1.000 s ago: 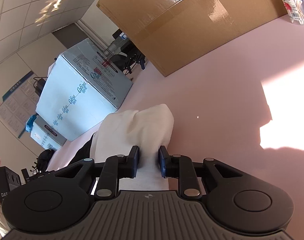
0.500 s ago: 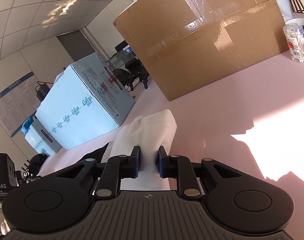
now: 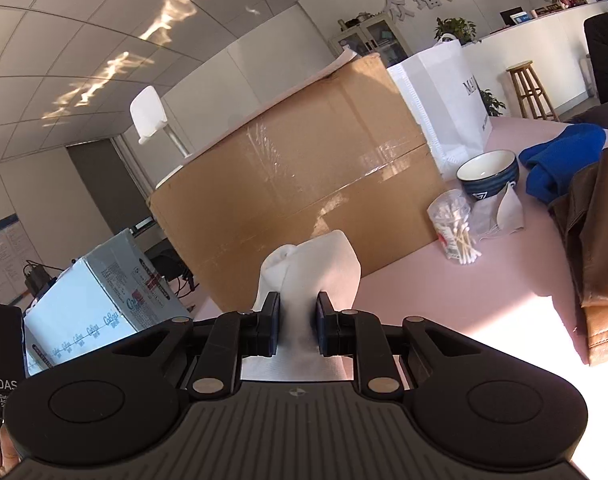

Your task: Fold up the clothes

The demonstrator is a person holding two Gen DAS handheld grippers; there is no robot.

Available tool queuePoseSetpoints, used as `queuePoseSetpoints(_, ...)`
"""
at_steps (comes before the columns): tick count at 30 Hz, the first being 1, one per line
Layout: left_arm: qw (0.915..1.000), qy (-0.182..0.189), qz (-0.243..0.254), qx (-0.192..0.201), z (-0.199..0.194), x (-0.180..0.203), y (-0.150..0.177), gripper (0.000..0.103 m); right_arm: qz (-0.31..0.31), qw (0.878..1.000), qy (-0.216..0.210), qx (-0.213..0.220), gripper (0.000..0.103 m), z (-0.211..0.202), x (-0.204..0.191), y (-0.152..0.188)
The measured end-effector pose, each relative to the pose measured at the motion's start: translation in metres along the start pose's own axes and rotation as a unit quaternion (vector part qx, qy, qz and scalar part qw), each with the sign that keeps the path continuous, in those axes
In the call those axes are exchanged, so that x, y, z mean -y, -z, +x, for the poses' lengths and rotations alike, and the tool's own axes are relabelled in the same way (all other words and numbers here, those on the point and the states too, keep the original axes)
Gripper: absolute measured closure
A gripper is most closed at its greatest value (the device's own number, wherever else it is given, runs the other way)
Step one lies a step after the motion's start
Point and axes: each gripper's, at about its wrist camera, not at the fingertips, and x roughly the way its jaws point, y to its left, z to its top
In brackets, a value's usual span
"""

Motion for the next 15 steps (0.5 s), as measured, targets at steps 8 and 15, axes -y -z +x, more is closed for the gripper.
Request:
queuePoseSetpoints(8, 0.9928, 0.076, 0.092, 0.011, 0.029, 0.144, -0.059, 0.077, 0.010, 0.992, 0.086, 0.092, 0.087, -0.081, 0.077, -0.063)
queuePoseSetpoints(15, 0.9832, 0.130, 0.128, 0.016, 0.056, 0.242, -0.076, 0.077, 0.033, 0.978, 0.153, 0.140, 0.087, -0.130, 0.151, -0.097)
